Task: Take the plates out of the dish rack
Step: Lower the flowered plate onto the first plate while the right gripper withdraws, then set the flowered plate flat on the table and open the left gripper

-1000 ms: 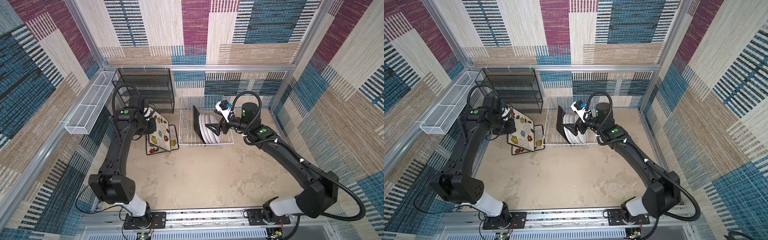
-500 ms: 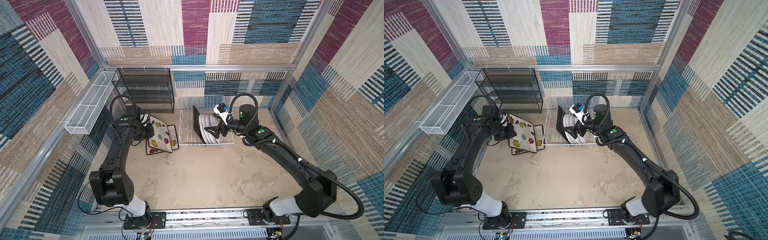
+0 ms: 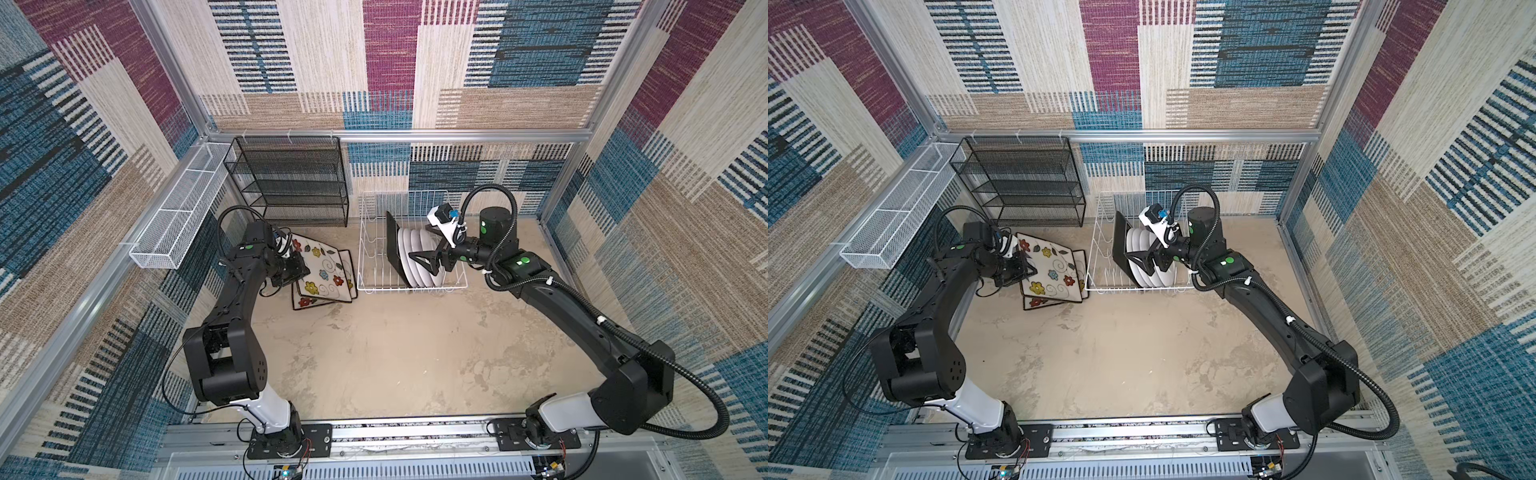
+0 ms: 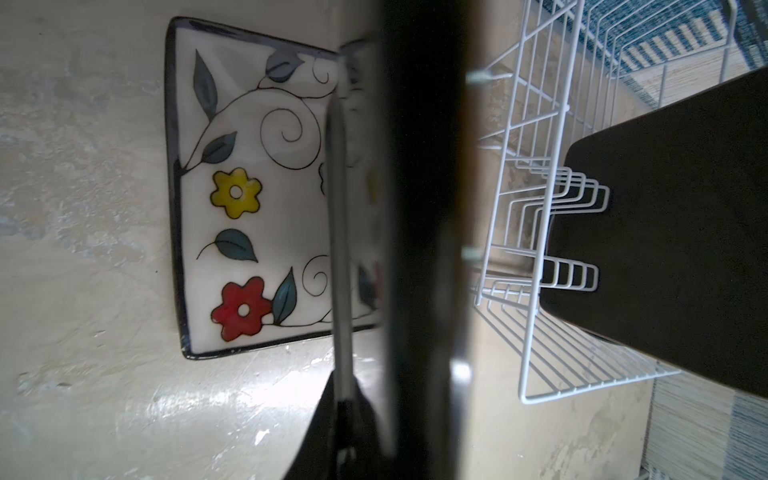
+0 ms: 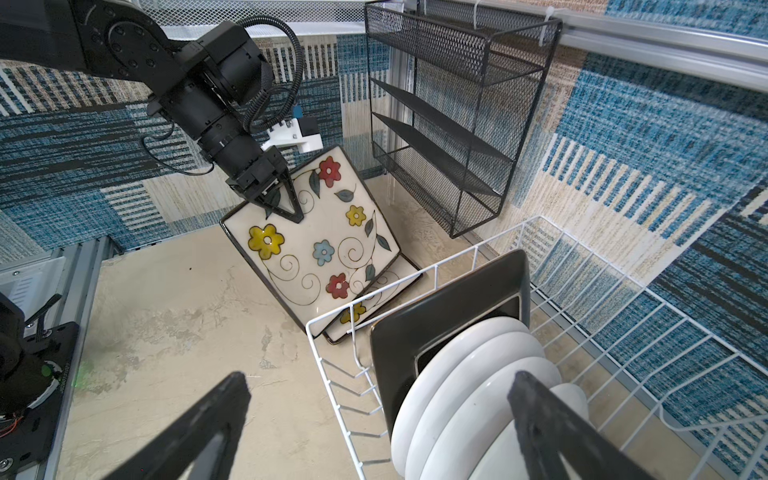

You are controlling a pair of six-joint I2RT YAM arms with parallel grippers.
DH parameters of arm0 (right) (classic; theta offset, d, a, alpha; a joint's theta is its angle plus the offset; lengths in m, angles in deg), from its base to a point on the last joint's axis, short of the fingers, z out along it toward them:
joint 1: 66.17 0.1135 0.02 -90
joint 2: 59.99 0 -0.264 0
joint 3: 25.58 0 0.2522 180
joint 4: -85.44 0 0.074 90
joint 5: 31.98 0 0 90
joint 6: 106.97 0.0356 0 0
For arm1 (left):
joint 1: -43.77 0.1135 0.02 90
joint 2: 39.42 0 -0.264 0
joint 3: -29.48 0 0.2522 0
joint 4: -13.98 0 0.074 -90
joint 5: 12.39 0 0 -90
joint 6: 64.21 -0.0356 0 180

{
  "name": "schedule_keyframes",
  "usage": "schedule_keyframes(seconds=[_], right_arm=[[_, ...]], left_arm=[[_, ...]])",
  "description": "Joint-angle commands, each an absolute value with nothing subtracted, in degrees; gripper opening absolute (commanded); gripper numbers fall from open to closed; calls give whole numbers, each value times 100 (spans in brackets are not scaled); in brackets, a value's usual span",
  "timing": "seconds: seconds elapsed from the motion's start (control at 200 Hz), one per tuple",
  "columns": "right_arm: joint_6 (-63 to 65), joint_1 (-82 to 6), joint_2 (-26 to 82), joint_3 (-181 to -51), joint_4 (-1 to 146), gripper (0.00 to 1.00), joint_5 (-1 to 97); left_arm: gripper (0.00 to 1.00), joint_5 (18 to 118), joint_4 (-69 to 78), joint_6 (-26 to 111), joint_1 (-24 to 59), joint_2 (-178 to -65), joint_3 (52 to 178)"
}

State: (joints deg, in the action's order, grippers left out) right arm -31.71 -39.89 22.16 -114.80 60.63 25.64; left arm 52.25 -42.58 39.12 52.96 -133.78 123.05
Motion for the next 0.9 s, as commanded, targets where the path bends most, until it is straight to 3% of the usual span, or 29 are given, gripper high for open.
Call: schedule_keyframes(seconds=[0.0, 0.376, 0.891], right_arm=[[-3061, -3981, 2184, -11555, 6039, 100, 2650], [-3012, -3981, 2179, -11672, 5964, 100, 2694], [-3048, -3972, 2168, -11751, 5785, 100, 2646]], left_arm=[[0, 4537, -3625, 4045, 5360, -13471, 12426], [0, 3728, -3913, 3695, 5599, -13969, 12729], [0, 3947, -4689, 3007, 5682, -14857, 13332]])
